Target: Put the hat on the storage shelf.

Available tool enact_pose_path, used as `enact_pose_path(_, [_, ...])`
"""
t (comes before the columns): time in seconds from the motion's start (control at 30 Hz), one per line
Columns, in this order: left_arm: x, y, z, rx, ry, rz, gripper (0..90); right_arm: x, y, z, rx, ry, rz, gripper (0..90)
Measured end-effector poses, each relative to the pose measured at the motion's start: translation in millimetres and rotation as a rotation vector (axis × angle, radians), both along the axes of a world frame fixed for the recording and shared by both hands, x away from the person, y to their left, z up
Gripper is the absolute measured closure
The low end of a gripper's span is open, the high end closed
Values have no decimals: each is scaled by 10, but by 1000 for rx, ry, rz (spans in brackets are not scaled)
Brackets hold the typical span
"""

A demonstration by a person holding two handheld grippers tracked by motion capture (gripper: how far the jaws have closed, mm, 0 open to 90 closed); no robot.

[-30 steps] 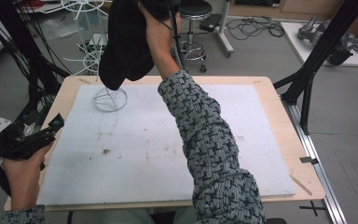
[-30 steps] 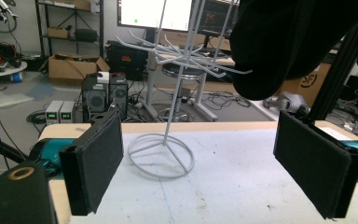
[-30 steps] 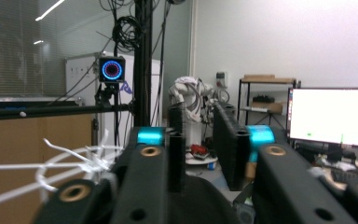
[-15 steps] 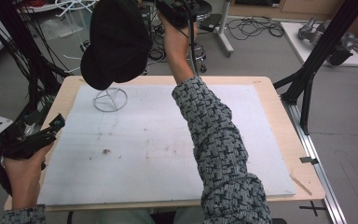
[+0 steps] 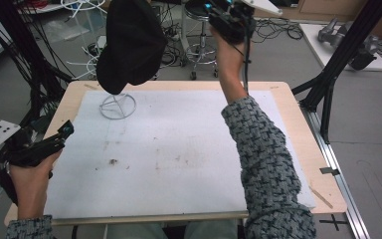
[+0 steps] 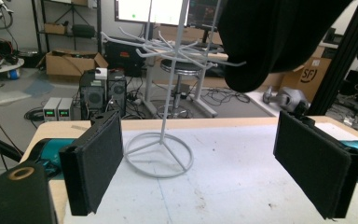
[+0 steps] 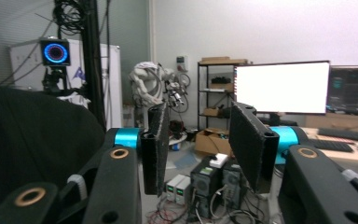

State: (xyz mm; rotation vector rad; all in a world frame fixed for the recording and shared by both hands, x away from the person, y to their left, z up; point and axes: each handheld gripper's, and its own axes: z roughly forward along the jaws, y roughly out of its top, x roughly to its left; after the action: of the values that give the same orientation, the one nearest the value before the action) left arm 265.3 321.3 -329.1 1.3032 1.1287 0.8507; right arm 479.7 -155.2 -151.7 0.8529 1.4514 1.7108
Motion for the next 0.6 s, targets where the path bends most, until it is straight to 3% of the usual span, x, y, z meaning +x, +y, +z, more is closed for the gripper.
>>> enact_pose_path(0.07, [19, -11, -8, 2, 3, -2, 161, -33, -176, -50, -2, 12, -10, 559])
enact_pose_path(0.1, [29, -16, -10, 2, 3, -2, 161, -85, -349, -110, -5, 11, -26, 547])
enact_pose_path(0.13, [43, -26, -16, 4, 4, -4, 161, -85, -349, -110, -5, 11, -26, 547])
enact_pose_path(0.47, [113, -137, -62, 29, 23, -25, 161, -428, -1104, -441, -26, 34, -132, 386])
enact_pose_path(0.5, [116, -150, -66, 33, 24, -28, 161, -464, -1181, -470, -39, 64, -142, 342])
enact_pose_path(0.6, [124, -181, -76, 42, 24, -32, 161, -592, -1351, -595, -42, 53, -165, 318])
